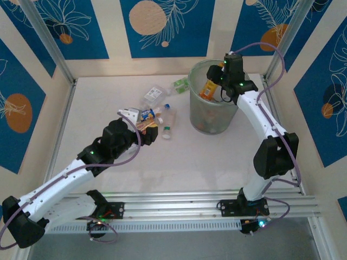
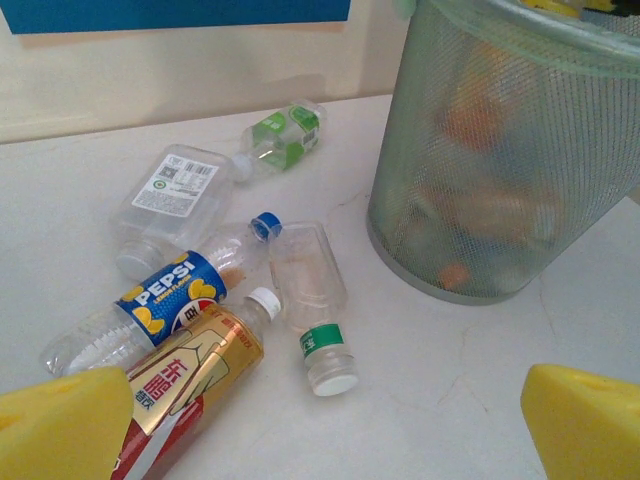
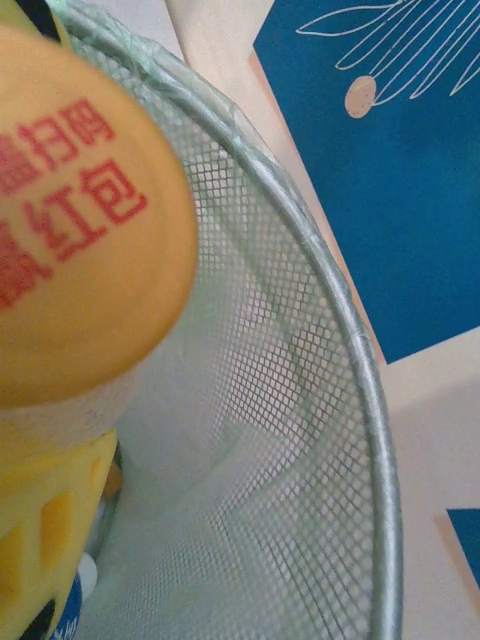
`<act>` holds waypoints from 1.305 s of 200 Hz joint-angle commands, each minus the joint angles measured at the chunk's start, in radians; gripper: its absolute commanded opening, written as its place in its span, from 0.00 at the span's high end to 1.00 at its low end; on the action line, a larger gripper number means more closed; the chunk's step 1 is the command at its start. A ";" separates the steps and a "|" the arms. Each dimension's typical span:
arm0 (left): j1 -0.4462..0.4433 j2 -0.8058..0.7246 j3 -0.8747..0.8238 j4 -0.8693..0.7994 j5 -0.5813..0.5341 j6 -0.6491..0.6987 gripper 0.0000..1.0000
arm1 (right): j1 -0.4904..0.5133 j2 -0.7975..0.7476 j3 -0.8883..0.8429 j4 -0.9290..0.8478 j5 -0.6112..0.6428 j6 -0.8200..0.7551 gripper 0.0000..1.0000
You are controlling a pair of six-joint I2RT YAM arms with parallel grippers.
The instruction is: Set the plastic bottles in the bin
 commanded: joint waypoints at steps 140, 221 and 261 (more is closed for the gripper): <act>-0.006 -0.025 -0.015 -0.023 -0.029 -0.006 0.00 | 0.022 0.222 0.100 -0.090 0.067 0.055 0.36; -0.006 -0.033 -0.018 -0.023 -0.034 -0.001 0.00 | 0.030 0.125 0.077 0.024 0.155 -0.033 0.48; -0.006 -0.037 -0.015 -0.027 -0.030 0.000 0.01 | 0.029 0.116 0.081 0.004 0.205 -0.045 0.23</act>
